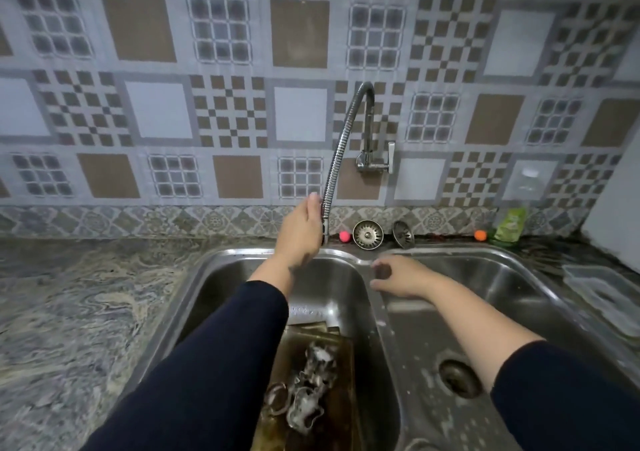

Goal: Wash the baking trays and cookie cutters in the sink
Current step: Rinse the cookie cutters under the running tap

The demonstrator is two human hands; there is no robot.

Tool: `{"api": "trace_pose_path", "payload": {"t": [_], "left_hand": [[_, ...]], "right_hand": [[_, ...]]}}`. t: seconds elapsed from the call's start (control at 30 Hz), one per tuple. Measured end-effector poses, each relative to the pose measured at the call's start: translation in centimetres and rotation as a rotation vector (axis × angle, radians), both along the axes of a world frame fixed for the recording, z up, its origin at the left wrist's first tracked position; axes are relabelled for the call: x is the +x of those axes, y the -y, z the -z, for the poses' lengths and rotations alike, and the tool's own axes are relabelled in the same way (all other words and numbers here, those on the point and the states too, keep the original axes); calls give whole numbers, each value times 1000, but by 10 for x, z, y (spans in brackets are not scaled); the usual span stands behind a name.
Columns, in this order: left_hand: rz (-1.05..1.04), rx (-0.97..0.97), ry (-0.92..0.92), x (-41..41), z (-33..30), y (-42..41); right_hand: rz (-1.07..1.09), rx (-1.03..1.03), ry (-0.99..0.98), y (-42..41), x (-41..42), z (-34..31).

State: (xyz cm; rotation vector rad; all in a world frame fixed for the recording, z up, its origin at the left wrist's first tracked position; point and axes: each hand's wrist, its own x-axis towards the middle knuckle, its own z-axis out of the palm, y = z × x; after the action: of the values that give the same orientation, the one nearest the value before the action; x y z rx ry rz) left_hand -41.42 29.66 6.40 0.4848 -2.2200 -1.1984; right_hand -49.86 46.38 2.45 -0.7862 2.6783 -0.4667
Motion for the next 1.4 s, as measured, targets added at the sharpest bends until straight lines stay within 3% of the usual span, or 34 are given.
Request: {"api": "trace_pose_path", "payload": {"t": [0.1, 0.3, 0.6, 0.87, 1.03, 1.3, 1.4], "left_hand": [[143, 137, -46, -15, -19, -5], [266, 337, -129, -33, 2, 5], [222, 230, -56, -68, 28, 28], [255, 257, -72, -75, 36, 28], [248, 239, -74, -70, 29, 24], [279, 212, -105, -58, 21, 15], [238, 178, -108, -43, 16, 7]], "right_hand": [[49, -91, -40, 11, -25, -36], [93, -206, -73, 31, -80, -79], [338, -611, -70, 81, -170, -108], [499, -967, -119, 86, -183, -100], [421, -905, -231, 62, -159, -73], [217, -557, -177, 54, -119, -64], [126, -517, -156, 60, -82, -48]]}}
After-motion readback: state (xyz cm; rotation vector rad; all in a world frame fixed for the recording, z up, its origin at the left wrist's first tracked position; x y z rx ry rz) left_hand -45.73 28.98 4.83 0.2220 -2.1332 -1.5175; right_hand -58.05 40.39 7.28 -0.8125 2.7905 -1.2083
